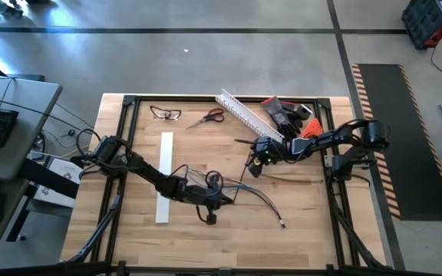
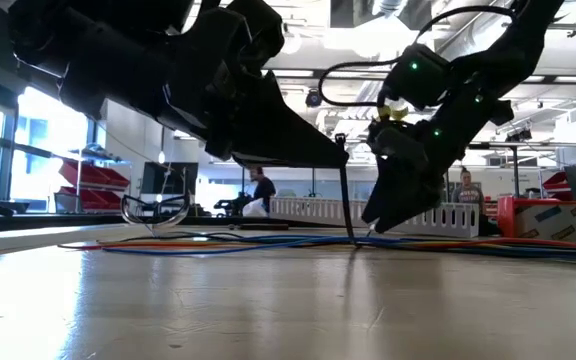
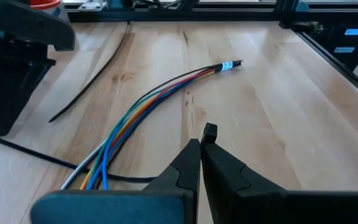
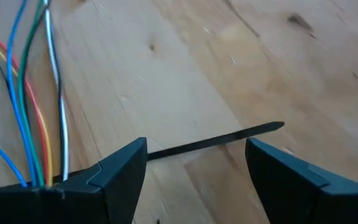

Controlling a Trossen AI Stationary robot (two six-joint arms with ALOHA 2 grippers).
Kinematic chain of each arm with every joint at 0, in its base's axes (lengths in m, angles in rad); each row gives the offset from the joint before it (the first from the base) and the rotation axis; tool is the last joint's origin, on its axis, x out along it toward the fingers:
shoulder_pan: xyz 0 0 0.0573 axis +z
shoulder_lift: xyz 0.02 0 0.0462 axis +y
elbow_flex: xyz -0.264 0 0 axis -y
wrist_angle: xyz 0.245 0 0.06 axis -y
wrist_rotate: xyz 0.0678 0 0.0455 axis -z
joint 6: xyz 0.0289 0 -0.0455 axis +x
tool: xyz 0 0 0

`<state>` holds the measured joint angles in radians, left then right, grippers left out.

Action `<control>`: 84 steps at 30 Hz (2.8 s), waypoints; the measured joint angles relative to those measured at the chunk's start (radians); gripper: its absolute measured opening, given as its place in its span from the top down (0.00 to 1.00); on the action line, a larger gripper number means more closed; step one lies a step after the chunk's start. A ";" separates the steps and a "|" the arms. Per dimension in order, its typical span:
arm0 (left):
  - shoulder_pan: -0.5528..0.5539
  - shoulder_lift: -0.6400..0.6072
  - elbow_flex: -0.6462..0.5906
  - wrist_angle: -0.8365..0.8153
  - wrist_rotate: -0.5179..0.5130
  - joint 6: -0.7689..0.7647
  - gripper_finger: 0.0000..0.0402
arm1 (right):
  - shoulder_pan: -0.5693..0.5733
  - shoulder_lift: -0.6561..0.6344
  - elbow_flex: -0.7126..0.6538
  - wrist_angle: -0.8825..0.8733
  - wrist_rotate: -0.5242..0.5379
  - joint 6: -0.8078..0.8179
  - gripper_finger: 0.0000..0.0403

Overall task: Ziptie cables
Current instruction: Wrap the bottom black zip tie on the cable wires

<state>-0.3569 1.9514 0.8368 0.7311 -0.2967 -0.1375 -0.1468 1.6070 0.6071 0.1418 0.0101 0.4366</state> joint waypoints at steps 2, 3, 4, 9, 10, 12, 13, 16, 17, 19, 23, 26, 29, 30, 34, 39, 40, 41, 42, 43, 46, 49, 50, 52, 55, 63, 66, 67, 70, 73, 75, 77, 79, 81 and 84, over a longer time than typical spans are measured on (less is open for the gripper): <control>0.000 0.000 0.000 0.000 -0.003 0.001 1.00 | 0.000 0.014 0.000 0.034 -0.004 -0.008 0.39; 0.000 0.000 0.000 0.000 -0.004 0.000 1.00 | 0.000 0.028 0.000 0.055 -0.010 -0.011 0.40; 0.000 0.000 0.000 0.000 -0.004 0.001 1.00 | 0.000 0.045 0.000 0.082 -0.016 -0.012 0.41; 0.001 0.000 0.000 0.000 -0.005 0.009 1.00 | 0.002 0.141 0.001 0.204 -0.017 -0.020 0.52; 0.001 0.000 0.000 0.000 -0.005 0.010 1.00 | 0.003 0.152 0.001 0.218 -0.014 -0.022 0.55; 0.001 0.000 0.000 0.000 -0.005 0.009 1.00 | 0.006 0.159 0.002 0.225 -0.004 -0.023 0.63; 0.001 0.000 0.000 0.000 -0.005 0.009 1.00 | 0.009 0.160 0.002 0.225 0.009 -0.023 0.68; 0.001 0.000 0.000 -0.001 -0.005 0.009 1.00 | 0.022 0.158 0.002 0.226 0.025 -0.040 0.83; 0.002 0.000 0.000 -0.001 -0.005 0.009 1.00 | 0.029 0.158 0.002 0.229 0.024 -0.051 0.89; 0.002 0.000 0.000 0.001 -0.005 0.009 1.00 | 0.047 0.157 0.001 0.233 0.022 -0.075 0.97; -0.001 0.000 0.000 0.032 -0.050 0.010 1.00 | 0.103 0.154 0.000 0.233 0.124 -0.123 0.99; -0.005 0.000 0.000 0.050 -0.081 0.016 1.00 | 0.160 0.153 -0.001 0.255 0.205 -0.170 1.00; -0.005 0.000 0.000 0.085 -0.084 0.015 1.00 | 0.216 0.153 -0.001 0.297 0.280 -0.212 1.00; -0.004 0.000 0.000 0.097 -0.084 0.017 1.00 | 0.235 0.153 -0.001 0.305 0.305 -0.224 1.00; 0.004 0.000 0.000 0.137 -0.084 0.026 1.00 | 0.288 0.153 -0.001 0.315 0.389 -0.227 1.00; 0.018 0.000 0.000 0.145 -0.058 0.026 1.00 | 0.305 0.153 -0.001 0.319 0.405 -0.176 1.00; 0.020 0.000 0.000 0.147 -0.043 0.026 1.00 | 0.305 0.153 -0.001 0.322 0.405 -0.171 1.00; 0.023 0.000 0.000 0.148 -0.031 0.026 1.00 | 0.306 0.153 -0.001 0.326 0.405 -0.168 1.00; 0.023 0.003 0.000 0.151 -0.023 0.025 1.00 | 0.307 0.153 -0.001 0.329 0.405 -0.167 1.00; 0.023 0.008 0.000 0.159 -0.023 0.021 1.00 | 0.307 0.152 -0.001 0.332 0.405 -0.163 1.00; 0.022 0.037 0.000 0.222 -0.007 0.014 1.00 | 0.307 0.152 -0.001 0.341 0.405 -0.133 1.00; 0.017 0.086 0.001 0.321 0.011 0.000 1.00 | 0.314 0.153 -0.001 0.342 0.406 -0.123 1.00; 0.015 0.102 0.001 0.352 0.011 0.000 1.00 | 0.318 0.153 -0.001 0.342 0.410 -0.123 1.00; 0.012 0.134 0.001 0.414 -0.003 -0.003 1.00 | 0.323 0.153 -0.001 0.342 0.409 -0.123 1.00; 0.008 0.172 0.007 0.490 -0.030 -0.017 1.00 | 0.332 0.153 -0.001 0.342 0.413 -0.123 1.00; 0.009 0.252 0.077 0.533 -0.053 -0.035 1.00 | 0.333 0.154 -0.001 0.348 0.416 -0.123 1.00; 0.009 0.270 0.101 0.530 -0.053 -0.035 1.00 | 0.333 0.154 -0.001 0.349 0.416 -0.122 1.00; 0.009 0.274 0.107 0.530 -0.054 -0.035 1.00 | 0.333 0.154 -0.001 0.350 0.416 -0.123 1.00; 0.010 0.282 0.120 0.526 -0.055 -0.035 1.00 | 0.333 0.154 -0.001 0.350 0.416 -0.123 1.00; 0.010 0.283 0.123 0.523 -0.068 -0.027 1.00 | 0.333 0.154 -0.001 0.352 0.415 -0.123 1.00; 0.010 0.283 0.123 0.524 -0.078 -0.018 1.00 | 0.333 0.154 -0.001 0.352 0.415 -0.123 1.00; 0.011 0.283 0.123 0.523 -0.080 -0.017 1.00 | 0.333 0.154 -0.001 0.354 0.415 -0.123 1.00; 0.011 0.283 0.123 0.524 -0.080 -0.016 1.00 | 0.333 0.154 -0.001 0.354 0.415 -0.123 1.00; 0.010 0.283 0.123 0.523 -0.080 -0.008 1.00 | 0.333 0.154 -0.001 0.354 0.415 -0.123 1.00; 0.010 0.283 0.123 0.524 -0.078 -0.007 1.00 | 0.333 0.154 -0.001 0.355 0.415 -0.123 1.00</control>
<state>-0.3466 2.2349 0.9596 1.2549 -0.3745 -0.1444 0.1864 1.7615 0.6064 0.4968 0.4248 0.3138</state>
